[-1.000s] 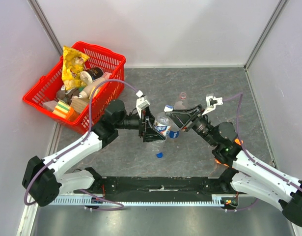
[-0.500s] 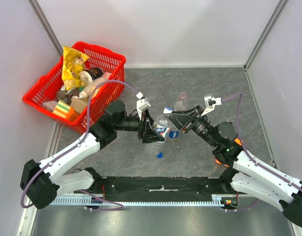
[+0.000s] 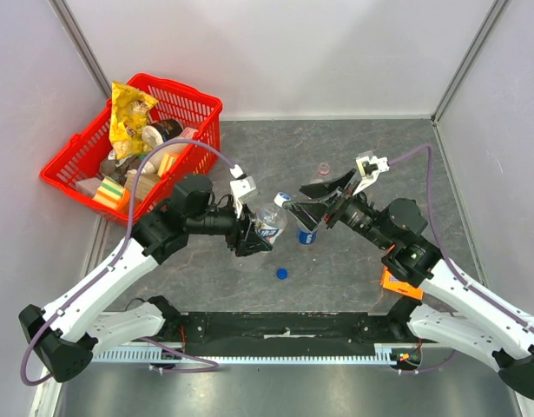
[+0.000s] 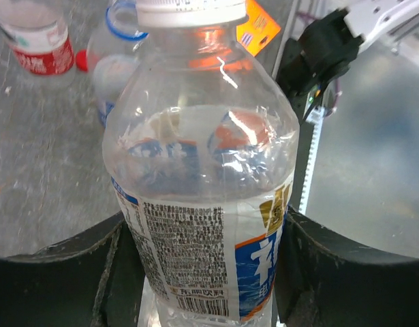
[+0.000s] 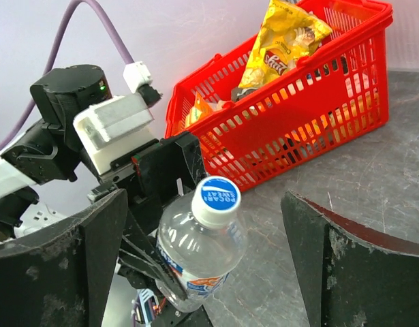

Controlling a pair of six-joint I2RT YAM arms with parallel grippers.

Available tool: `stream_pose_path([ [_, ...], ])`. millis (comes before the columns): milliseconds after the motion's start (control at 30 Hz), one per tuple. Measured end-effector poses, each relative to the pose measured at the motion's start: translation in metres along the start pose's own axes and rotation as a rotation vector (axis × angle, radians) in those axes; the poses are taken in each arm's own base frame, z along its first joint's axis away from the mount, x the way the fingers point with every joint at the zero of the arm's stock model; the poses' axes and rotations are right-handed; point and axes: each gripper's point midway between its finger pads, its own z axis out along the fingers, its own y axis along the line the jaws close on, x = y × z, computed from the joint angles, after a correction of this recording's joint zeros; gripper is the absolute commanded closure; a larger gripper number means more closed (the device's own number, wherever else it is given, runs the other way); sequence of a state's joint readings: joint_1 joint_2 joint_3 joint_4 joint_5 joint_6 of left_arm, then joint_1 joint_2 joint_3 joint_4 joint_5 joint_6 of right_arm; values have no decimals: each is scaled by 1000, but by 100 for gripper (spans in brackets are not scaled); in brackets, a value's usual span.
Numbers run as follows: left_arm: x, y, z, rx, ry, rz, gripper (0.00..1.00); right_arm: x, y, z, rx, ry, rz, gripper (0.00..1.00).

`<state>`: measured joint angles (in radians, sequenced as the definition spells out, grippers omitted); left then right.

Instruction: Unscrew the bottle caps

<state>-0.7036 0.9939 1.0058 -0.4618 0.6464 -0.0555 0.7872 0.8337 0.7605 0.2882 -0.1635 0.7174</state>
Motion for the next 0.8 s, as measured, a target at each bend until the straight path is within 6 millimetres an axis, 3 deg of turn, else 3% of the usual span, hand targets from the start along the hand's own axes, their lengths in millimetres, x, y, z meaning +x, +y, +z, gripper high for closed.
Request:
stream_pose_path([
  [233,30,15,-11,-96,130,5,52,12,0,2,7,90,-7,2],
  [433,33,16,-21,-129,167,30,52,22,-1,11,14,184,-4,3],
  [800,40,22,-32,-184,222,48,53,38,-1,27,3,283,32,33],
])
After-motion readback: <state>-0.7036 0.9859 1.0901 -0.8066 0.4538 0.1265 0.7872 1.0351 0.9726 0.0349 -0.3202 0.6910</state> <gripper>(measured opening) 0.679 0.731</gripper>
